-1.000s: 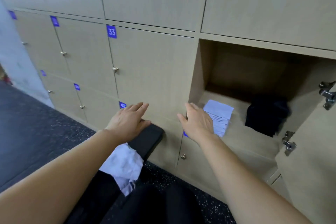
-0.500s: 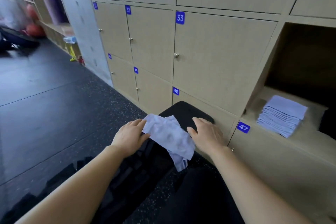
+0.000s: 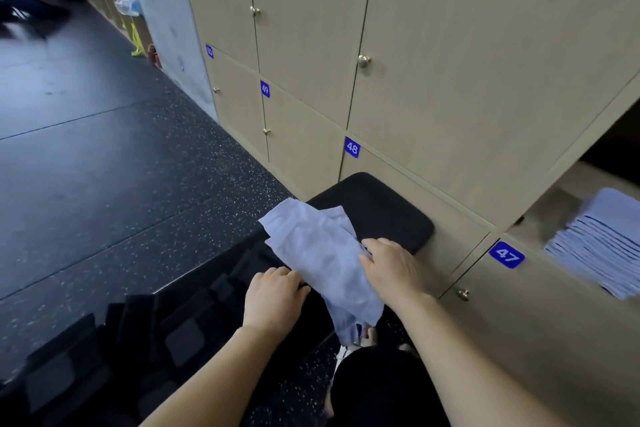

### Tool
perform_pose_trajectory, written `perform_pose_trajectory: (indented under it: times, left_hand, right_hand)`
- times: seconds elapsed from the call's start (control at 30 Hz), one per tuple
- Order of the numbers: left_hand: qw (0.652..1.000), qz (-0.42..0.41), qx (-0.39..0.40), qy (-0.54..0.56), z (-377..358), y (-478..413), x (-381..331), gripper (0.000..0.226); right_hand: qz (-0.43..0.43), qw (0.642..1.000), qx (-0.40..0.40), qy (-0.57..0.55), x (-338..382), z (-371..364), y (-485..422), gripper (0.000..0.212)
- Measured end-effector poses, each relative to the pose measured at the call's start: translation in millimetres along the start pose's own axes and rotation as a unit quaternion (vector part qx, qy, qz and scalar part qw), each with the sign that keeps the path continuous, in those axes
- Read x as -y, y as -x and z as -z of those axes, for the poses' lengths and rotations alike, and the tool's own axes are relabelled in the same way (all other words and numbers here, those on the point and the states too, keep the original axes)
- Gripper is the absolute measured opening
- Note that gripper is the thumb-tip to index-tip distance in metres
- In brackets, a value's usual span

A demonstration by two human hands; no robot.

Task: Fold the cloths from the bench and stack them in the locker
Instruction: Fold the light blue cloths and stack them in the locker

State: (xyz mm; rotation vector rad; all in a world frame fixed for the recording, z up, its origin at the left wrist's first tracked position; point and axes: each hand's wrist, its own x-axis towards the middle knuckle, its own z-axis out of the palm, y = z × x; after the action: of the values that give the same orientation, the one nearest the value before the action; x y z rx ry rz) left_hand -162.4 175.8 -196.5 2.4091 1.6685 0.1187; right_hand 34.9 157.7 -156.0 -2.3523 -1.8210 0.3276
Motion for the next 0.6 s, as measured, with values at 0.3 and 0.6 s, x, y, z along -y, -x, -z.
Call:
perform_pose_trajectory:
  times: [0.3, 0.6]
  left_hand:
    - [0.996, 0.091, -0.006, -0.017, -30.7, -6.8, -14.3, 0.048]
    - [0.965, 0.195, -0.056, 0.165, -30.3, -7.6, -28.1, 0.026]
  right_hand:
    - [0.043, 0.998, 0.046, -0.029, -3.3, -46.7, -47.4, 0.024]
    - [-0.053, 0.994, 0.049, -0.077, 2.5, -55.4, -64.3, 0.025]
